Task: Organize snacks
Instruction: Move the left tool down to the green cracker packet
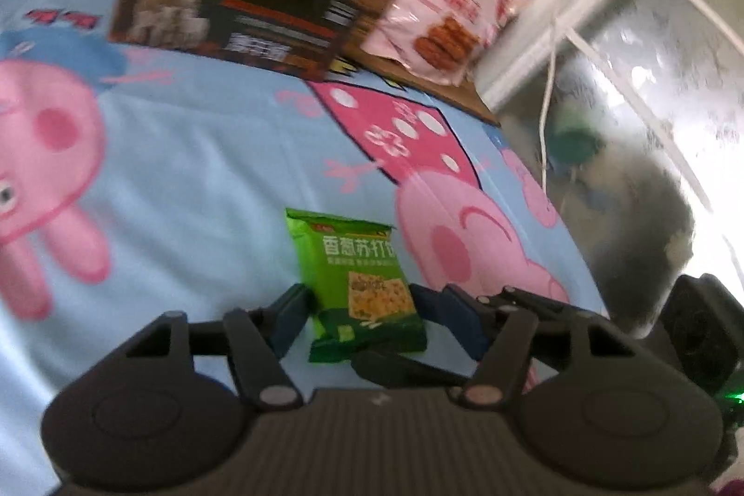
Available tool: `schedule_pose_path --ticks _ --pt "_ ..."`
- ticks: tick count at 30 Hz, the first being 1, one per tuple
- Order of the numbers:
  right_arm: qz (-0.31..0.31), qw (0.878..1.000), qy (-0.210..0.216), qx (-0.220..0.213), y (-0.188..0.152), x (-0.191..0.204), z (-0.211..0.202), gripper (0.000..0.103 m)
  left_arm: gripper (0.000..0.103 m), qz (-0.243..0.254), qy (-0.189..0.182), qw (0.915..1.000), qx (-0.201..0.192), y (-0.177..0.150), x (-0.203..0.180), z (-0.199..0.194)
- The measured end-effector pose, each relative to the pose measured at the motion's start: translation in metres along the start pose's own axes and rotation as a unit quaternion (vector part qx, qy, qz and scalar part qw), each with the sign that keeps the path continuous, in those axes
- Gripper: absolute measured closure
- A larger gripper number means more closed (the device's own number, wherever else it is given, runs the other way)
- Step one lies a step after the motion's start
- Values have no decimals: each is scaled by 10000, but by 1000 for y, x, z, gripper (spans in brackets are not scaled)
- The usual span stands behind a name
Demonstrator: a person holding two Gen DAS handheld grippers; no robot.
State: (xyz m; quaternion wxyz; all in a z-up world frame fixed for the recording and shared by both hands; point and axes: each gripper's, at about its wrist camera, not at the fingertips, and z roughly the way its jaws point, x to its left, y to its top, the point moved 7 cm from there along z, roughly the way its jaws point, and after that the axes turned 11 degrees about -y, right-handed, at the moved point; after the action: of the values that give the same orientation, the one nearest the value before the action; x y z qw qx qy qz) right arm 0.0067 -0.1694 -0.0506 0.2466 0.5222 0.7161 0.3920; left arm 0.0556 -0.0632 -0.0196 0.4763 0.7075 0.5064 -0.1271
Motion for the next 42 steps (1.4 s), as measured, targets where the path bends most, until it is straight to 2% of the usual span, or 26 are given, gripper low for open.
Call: schedule_pose_path --ticks 3,5,8,12,18,29,42 --pt "88 9999 -66 -32 -5 -8 -5 48 35 182 50 9997 165 0 -7 6" --pt "22 9999 -117 -70 -6 -8 -6 47 32 176 89 9997 149 0 -6 3" --pt "-169 9996 -162 -138 -9 -8 -8 45 30 231 336 9991 76 1 -1 -4" --pt "-281 9992 -157 -241 -8 -5 -5 37 30 432 666 9968 62 2 -2 -5" --pt "-236 9993 -142 -257 -7 -5 -5 36 25 657 854 9942 6 -2 -8 -1" --pt "-323 9988 -223 -283 -8 -2 -5 34 23 686 878 9938 -5 -5 -9 -2" --pt "-387 9984 -295 -293 -9 1 -5 31 13 583 802 9951 42 -8 -11 -1"
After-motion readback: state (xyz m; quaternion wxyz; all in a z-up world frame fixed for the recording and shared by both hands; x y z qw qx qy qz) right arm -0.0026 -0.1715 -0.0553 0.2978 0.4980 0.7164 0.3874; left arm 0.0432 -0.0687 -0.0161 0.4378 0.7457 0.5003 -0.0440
